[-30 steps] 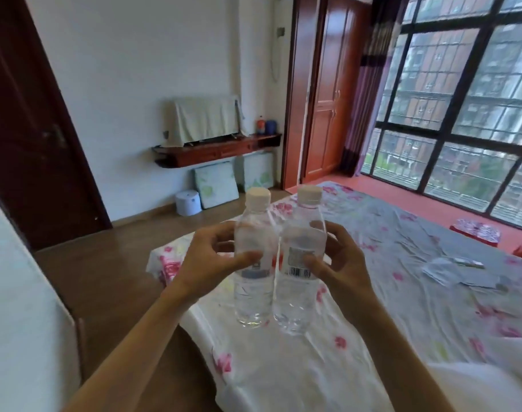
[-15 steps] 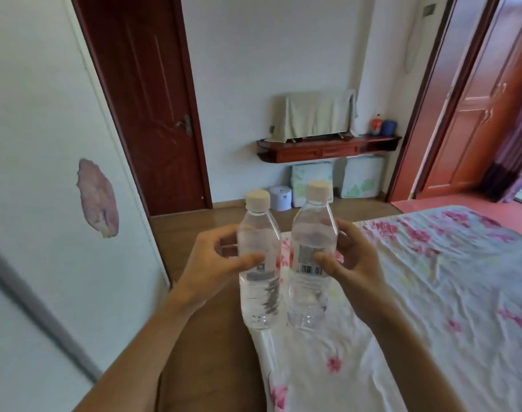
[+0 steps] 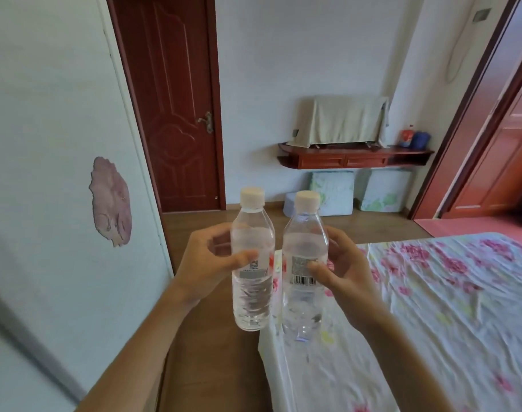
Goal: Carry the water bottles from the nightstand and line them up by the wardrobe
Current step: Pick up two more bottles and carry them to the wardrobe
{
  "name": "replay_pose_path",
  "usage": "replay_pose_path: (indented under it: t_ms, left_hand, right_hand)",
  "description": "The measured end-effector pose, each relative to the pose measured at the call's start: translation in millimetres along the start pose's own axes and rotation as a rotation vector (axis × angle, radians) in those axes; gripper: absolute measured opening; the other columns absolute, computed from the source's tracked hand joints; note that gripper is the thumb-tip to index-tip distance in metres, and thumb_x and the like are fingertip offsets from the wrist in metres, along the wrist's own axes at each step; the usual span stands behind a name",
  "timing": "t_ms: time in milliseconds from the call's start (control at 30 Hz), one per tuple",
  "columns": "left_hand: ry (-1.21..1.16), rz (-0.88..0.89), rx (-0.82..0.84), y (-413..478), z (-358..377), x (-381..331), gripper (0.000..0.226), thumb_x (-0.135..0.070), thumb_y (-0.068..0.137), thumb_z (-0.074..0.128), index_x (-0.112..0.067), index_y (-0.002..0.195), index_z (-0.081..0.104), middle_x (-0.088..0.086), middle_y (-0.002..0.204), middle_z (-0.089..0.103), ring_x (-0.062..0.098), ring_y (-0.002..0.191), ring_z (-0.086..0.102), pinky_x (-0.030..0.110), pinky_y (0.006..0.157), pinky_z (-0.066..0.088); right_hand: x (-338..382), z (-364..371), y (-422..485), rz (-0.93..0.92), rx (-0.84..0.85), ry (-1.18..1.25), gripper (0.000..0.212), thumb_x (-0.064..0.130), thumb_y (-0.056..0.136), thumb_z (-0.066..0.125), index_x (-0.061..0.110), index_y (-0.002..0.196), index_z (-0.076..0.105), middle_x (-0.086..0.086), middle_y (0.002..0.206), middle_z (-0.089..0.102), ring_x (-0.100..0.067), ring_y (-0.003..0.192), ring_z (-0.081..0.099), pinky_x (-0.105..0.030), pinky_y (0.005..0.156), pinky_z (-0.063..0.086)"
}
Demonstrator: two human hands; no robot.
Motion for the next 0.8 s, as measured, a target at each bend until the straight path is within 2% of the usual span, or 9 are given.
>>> replay_pose_path:
  t_ms: [233,433,800]
  left_hand:
    - [-0.001,-0.036,0.013,52,-45,31,0.038,-0.029,0.069,0.078,-0.027,0.106,0.07,-0.013,0.099,0.076,0.011,0.094,0.073,0.019,0.074,0.056]
    - [-0.018,-0.053,-0.018,81,-76,61,0.038,-0.028,0.068,0.079,-0.029,0.105,0.068,-0.017,0.098,0.075,0.007,0.093,0.072,0.016,0.071,0.055]
    - [0.084,-0.071,-0.096,153,-127,113,0.041,-0.035,0.065,0.079,-0.031,0.104,0.069,-0.016,0.099,0.075,0.009,0.095,0.072,0.021,0.077,0.058]
  right_hand:
    - [-14,42,68,0.0,-0.025,-0.013,0.062,0.03,0.069,0.077,0.021,0.128,0.057,-0.005,0.115,0.072,-0.025,0.111,0.067,-0.059,0.093,0.054]
    - [-32,69,113,0.013,-0.016,-0.008,0.064,0.03,0.068,0.078,0.018,0.127,0.058,-0.005,0.113,0.073,-0.023,0.106,0.07,-0.057,0.093,0.055]
    - [-84,107,215,0.028,0.064,0.008,0.065,0.032,0.07,0.078,0.014,0.128,0.055,-0.006,0.117,0.071,-0.024,0.112,0.068,-0.053,0.097,0.054]
Point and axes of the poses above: each hand's wrist, its own y-axis towards the middle knuckle, its own z-axis out of the palm, x = y × z, the point moved 4 cm from there along y, towards the middle knuckle
